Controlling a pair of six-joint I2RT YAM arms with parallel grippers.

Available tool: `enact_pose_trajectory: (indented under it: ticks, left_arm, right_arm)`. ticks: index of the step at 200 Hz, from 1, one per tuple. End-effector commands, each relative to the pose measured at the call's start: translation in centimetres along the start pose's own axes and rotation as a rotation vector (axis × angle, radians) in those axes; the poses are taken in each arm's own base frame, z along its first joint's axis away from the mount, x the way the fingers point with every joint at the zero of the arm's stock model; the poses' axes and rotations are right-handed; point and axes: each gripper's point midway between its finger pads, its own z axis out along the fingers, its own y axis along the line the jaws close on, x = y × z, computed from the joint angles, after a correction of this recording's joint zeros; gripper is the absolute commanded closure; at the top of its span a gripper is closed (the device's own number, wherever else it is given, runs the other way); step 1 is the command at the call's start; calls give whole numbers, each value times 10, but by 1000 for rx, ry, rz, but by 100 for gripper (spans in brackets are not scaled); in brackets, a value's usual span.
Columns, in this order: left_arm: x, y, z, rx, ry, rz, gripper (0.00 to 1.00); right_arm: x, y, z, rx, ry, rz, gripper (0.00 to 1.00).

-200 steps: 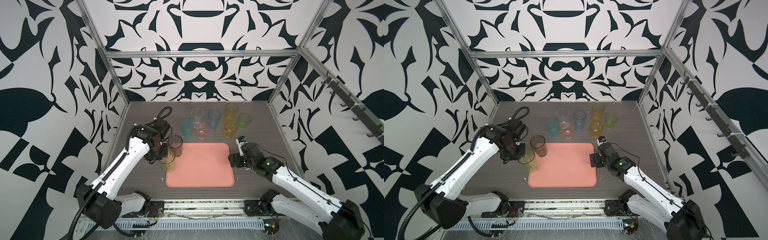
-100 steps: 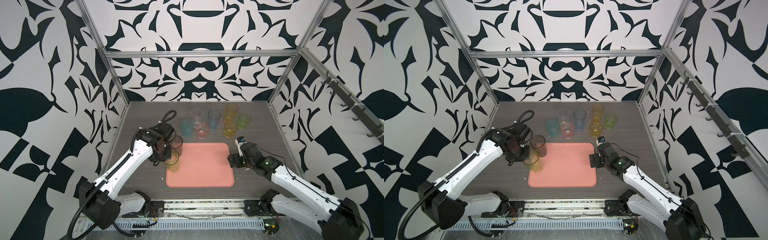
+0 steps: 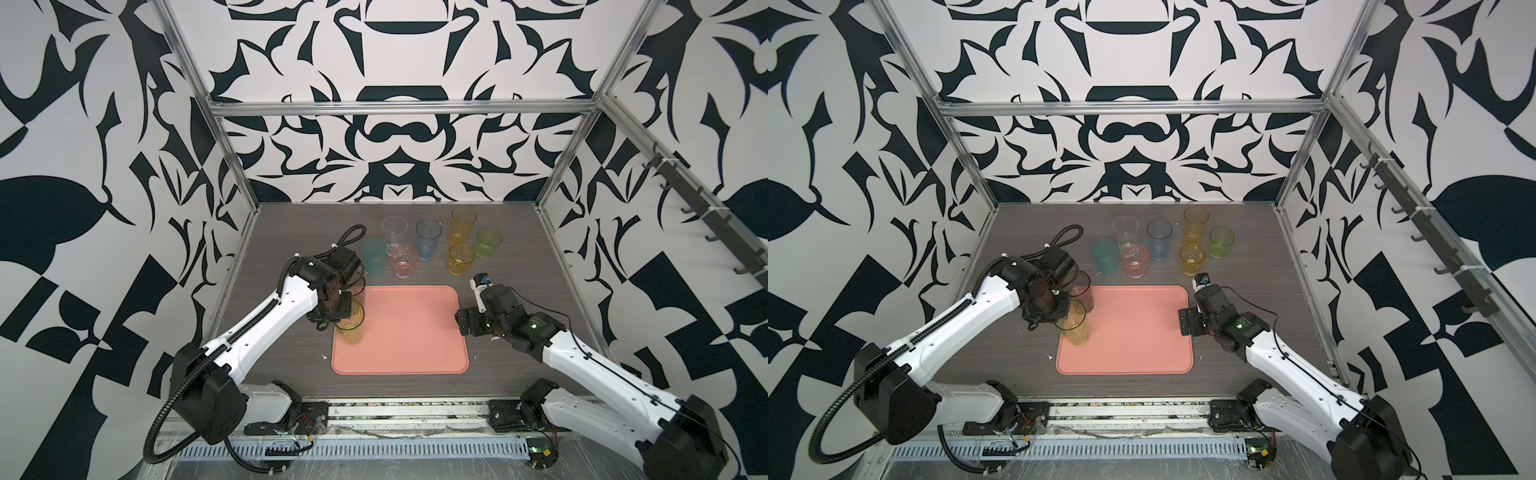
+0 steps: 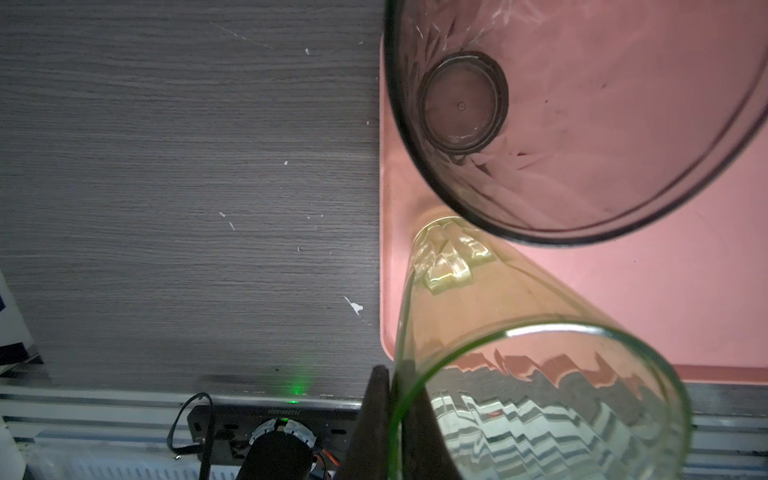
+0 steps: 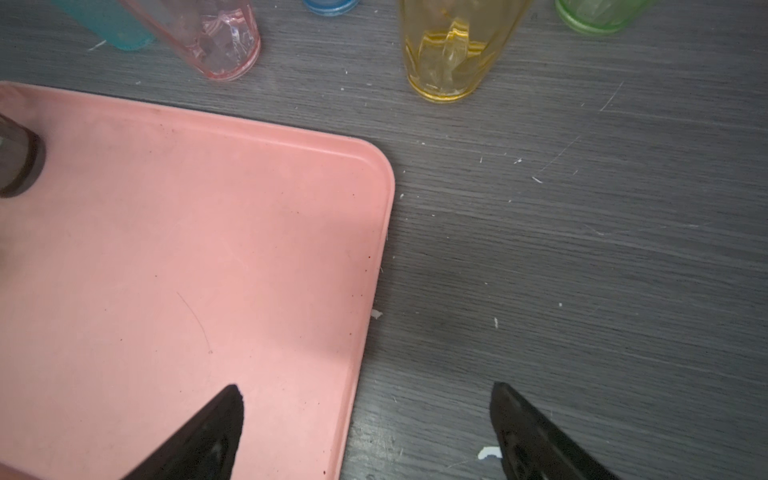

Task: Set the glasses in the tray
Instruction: 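Carry the green cup onto the tray beside the dark grey cup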

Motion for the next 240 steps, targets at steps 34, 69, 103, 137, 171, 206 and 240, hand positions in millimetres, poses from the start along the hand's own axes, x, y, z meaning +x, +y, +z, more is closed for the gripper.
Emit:
enact_pose_trajectory:
  ticks: [34,69,103,137,171,206,240]
  left_arm:
    - [4,5,8,-43,23,-2,100]
    - [3,5,10,-50,23,-6,100]
    - [1,3,12,-46,22,-10,100]
    - [0,2,13,-44,23,-15,100]
    - [-1,1,15,-45,23,-16,100]
    - [-1,1,14,-43,22,-18,98]
    - [-2,-1,10,-28,15,-20,87]
  right_arm:
    - [-9,3,-2,-12,-28,3,5]
    - [-9,3,-2,-15,-27,3,5]
    - [-9,3,-2,-15,-27,3,5]
    - [-9,4,-2,-19,-27,2,5]
    - [-8,4,-2,-18,-27,2,5]
    - [-9,4,-2,-21,-27,2,6]
    - [-8,4,-2,-21,-27,3,5]
